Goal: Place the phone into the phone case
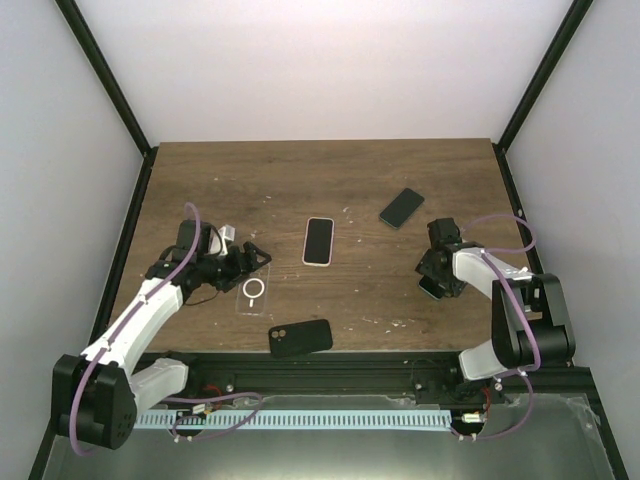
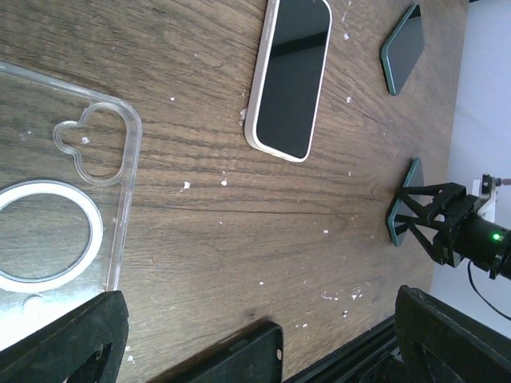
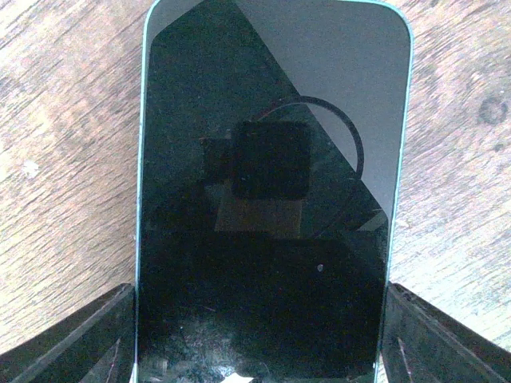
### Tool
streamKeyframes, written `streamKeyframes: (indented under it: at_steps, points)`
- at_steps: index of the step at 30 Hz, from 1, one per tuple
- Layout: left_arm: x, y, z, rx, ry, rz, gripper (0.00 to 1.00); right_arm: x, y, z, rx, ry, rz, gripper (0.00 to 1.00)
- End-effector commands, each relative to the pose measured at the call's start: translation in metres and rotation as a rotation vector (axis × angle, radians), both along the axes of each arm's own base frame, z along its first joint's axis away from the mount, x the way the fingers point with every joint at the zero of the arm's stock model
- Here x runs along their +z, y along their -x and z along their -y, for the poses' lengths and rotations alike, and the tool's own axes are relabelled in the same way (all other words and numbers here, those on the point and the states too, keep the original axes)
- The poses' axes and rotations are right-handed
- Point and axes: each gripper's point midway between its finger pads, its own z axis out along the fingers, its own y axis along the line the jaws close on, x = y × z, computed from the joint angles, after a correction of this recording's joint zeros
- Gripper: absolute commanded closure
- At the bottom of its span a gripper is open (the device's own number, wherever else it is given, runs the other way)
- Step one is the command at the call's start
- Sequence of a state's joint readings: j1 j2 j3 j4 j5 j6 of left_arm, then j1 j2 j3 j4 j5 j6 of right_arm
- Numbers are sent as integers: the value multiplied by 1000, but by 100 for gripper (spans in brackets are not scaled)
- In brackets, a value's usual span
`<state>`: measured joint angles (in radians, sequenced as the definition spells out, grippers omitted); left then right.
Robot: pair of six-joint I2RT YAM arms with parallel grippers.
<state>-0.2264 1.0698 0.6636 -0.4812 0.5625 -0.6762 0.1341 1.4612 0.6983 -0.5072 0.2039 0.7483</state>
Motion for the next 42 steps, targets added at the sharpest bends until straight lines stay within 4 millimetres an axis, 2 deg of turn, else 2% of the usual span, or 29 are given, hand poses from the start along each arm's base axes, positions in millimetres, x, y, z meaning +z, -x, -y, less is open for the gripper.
streamKeyframes:
  at_steps: [1, 5, 10, 13, 16, 19, 24, 28, 31, 35, 39, 42]
  points:
    - [1, 4, 2, -20, 9, 11, 7, -17, 10, -11, 12, -56, -50, 25]
    - [8, 4, 5, -44, 26, 59, 6, -11, 1, -27, 154, -80, -6, 27]
    - [25, -4, 8, -53, 30, 91, 7, 11, -8, -58, 314, -175, 114, 35]
    - [29, -9, 10, -64, 36, 84, 8, 23, -10, -85, 431, -262, 175, 39]
    - [31, -12, 15, -92, 43, 74, 10, 27, -3, -112, 548, -307, 206, 42]
    - [33, -15, 16, -128, 21, 70, 13, 32, 0, -134, 642, -304, 226, 42]
    - [48, -19, 23, -200, 22, 66, 13, 48, 0, -171, 827, -258, 290, 41]
    - [53, -21, 30, -250, 44, 45, 15, 64, 7, -207, 1026, -268, 384, 42]
    - [49, -19, 35, -273, 71, 13, 16, 75, 8, -223, 1135, -161, 459, 41]
    - [48, -15, 42, -311, 121, -14, 18, 102, 15, -246, 1282, -132, 597, 42]
    - [48, -10, 48, -353, 167, -45, 22, 131, 32, -271, 1474, -164, 734, 43]
    - [51, -6, 52, -378, 196, -49, 23, 143, 48, -284, 1626, -163, 816, 43]
